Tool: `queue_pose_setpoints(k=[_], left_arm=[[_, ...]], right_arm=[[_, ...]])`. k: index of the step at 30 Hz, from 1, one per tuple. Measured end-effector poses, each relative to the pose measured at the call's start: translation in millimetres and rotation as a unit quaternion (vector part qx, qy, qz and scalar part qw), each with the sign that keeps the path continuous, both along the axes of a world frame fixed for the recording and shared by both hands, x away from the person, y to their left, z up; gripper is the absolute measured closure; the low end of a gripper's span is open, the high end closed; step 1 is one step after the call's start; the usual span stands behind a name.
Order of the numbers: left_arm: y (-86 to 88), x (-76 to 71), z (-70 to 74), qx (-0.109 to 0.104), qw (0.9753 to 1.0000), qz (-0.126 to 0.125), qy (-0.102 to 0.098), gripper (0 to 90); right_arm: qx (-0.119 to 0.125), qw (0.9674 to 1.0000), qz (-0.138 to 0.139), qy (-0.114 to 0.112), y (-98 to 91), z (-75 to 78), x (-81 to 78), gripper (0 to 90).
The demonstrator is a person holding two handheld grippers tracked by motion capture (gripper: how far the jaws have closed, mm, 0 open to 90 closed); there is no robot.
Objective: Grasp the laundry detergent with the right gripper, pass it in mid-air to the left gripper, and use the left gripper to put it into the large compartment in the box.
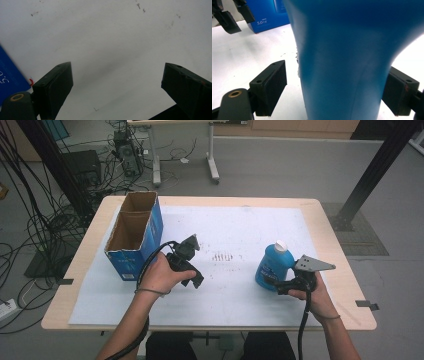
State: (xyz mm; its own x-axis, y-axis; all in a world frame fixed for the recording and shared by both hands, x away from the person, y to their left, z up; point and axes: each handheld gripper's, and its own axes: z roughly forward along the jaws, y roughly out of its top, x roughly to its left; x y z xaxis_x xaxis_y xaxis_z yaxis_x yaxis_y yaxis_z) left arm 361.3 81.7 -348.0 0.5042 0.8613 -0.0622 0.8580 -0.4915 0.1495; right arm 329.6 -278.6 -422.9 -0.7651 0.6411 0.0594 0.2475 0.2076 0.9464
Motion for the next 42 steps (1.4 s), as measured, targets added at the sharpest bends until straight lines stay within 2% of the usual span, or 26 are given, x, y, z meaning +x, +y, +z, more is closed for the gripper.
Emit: queue_pose_setpoints(k=[20,36,42], left_arm=[[-1.4,0.6,-0.7,0.000,1.0000,-0.002,0.002,10.6],[-1.9,1.3,-1.2,-0.004,1.0000,-0.002,0.004,10.6],[-1.8,0.9,-1.5,-0.002,1.0000,-0.002,0.004,10.6]], right_arm=[[-0.010,0.9999,-0.009,-0.005,0.9,-2.0,3.0,20.8],[-0.005,0.9999,-0.011,-0.005,1.6,-4.9,4.4,26.4],[-0.005,0.9999,-0.010,-0.008,0.9,-5.3,4.5,33.2]])
